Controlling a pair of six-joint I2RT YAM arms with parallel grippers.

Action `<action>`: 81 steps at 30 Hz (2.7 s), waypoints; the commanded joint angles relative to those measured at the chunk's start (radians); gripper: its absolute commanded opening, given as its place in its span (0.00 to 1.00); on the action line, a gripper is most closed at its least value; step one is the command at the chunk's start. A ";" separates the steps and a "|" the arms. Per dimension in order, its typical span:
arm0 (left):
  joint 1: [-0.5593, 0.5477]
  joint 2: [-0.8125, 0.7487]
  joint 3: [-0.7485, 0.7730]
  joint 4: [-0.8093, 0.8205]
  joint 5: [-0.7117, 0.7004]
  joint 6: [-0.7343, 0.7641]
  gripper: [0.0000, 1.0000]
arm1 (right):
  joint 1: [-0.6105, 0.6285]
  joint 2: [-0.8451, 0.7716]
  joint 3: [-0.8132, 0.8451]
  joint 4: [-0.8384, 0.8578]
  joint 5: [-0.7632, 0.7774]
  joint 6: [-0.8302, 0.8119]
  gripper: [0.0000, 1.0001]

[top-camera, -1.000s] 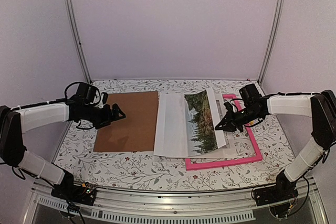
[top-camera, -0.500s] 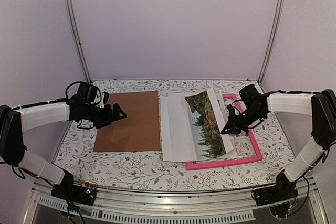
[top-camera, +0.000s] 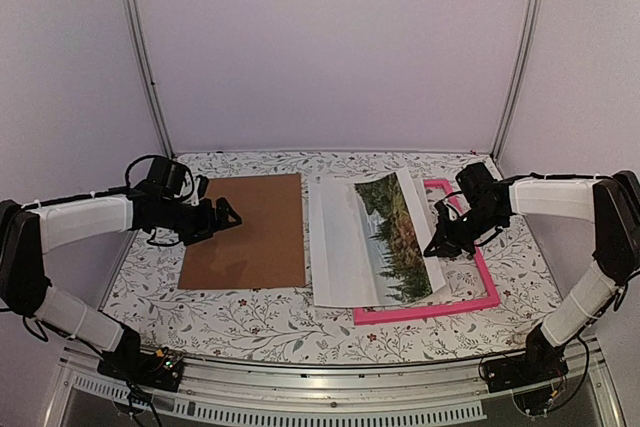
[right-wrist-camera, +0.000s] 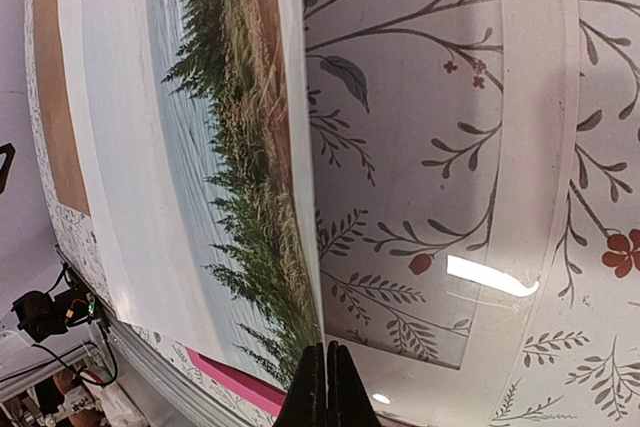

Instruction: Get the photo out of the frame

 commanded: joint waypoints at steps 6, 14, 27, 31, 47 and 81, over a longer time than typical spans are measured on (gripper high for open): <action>-0.017 0.011 0.043 0.005 0.009 0.015 0.99 | -0.025 -0.038 -0.033 0.022 0.015 0.025 0.00; -0.018 0.034 0.056 0.013 0.014 0.017 1.00 | -0.035 -0.041 -0.029 0.031 0.005 0.020 0.00; -0.022 0.032 0.042 0.017 0.005 0.018 0.99 | -0.035 0.000 -0.018 0.055 0.005 0.005 0.06; -0.022 0.026 0.036 0.017 0.003 0.016 0.99 | -0.034 0.001 -0.024 0.047 0.027 -0.001 0.17; -0.023 -0.004 0.012 0.035 -0.018 0.004 0.99 | -0.034 -0.081 0.035 -0.057 0.238 -0.022 0.87; -0.135 -0.279 0.006 0.091 -0.392 0.049 0.99 | -0.033 -0.664 -0.261 0.468 0.591 -0.069 0.99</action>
